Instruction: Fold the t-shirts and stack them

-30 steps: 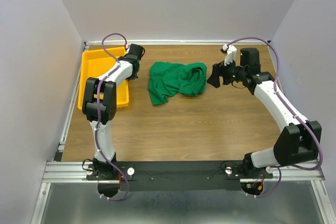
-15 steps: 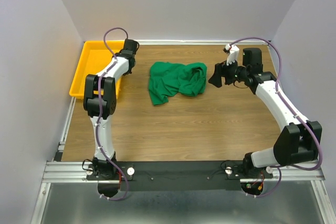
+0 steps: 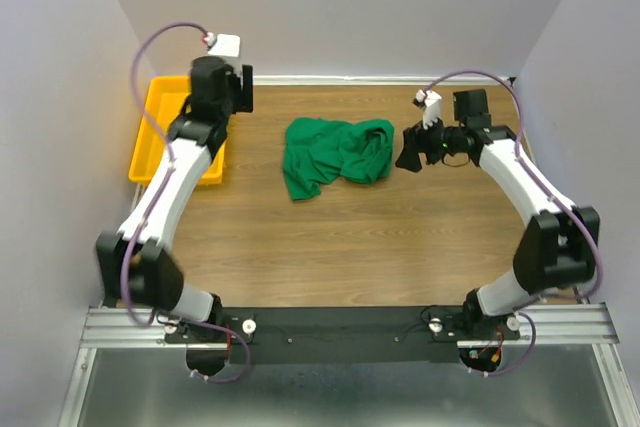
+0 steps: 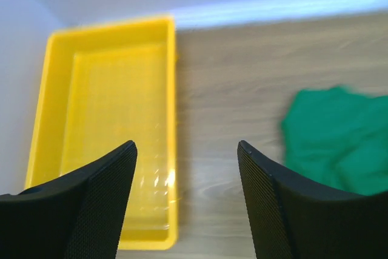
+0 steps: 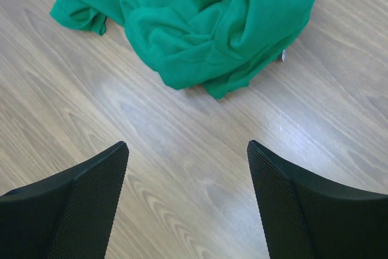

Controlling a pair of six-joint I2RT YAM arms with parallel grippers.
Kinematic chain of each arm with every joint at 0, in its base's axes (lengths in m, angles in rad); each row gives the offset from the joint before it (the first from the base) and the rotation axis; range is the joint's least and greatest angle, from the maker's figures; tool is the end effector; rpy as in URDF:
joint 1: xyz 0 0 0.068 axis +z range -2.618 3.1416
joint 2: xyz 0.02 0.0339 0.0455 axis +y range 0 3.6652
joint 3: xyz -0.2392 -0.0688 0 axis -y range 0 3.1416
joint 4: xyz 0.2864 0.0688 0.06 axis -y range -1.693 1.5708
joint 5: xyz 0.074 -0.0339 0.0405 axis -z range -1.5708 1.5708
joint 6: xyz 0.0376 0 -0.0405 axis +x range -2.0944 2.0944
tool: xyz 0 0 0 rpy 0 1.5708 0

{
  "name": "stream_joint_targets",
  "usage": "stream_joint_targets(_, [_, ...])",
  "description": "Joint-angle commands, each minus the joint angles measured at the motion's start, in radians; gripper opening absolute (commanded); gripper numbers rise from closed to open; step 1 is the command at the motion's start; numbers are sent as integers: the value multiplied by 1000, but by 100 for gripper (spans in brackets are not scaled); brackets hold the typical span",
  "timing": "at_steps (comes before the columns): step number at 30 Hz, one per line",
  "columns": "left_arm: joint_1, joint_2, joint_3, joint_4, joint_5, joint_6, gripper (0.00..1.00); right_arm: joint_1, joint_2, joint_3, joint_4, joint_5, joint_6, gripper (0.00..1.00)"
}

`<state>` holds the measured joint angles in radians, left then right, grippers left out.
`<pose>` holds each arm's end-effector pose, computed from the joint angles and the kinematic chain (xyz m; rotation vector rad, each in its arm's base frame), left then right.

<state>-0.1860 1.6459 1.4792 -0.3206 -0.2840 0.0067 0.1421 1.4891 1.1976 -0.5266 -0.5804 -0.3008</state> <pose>0.4222 -0.0687 0.3121 0.0215 2.0416 0.1800 0.3575 0.0720 0.2501 -0.7646 2.1690 0.6084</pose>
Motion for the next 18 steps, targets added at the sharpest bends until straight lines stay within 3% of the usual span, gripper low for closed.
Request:
stream_joint_targets(1, [-9, -268, -193, 210, 376, -152, 76, -1, 120, 123, -35, -36, 37, 84])
stream_joint_targets(5, [-84, -324, -451, 227, 516, -364, 70, 13, 270, 269, -33, -4, 149, 79])
stream_joint_targets(11, [-193, -269, -623, 293, 422, -582, 70, 60, 450, 414, -33, 45, 238, 72])
stream_joint_targets(13, [-210, -200, -608, 301, 381, -602, 70, 74, 483, 447, -33, 85, 253, 63])
stream_joint_targets(16, [-224, -86, -554, 295, 341, -596, 70, 74, 499, 473, -35, 128, 284, 39])
stream_joint_targets(17, [-227, -54, -536, 295, 330, -593, 70, 74, 496, 473, -35, 132, 281, 39])
stream_joint_targets(18, [-230, -25, -516, 270, 318, -590, 70, 76, 491, 471, -35, 136, 273, 29])
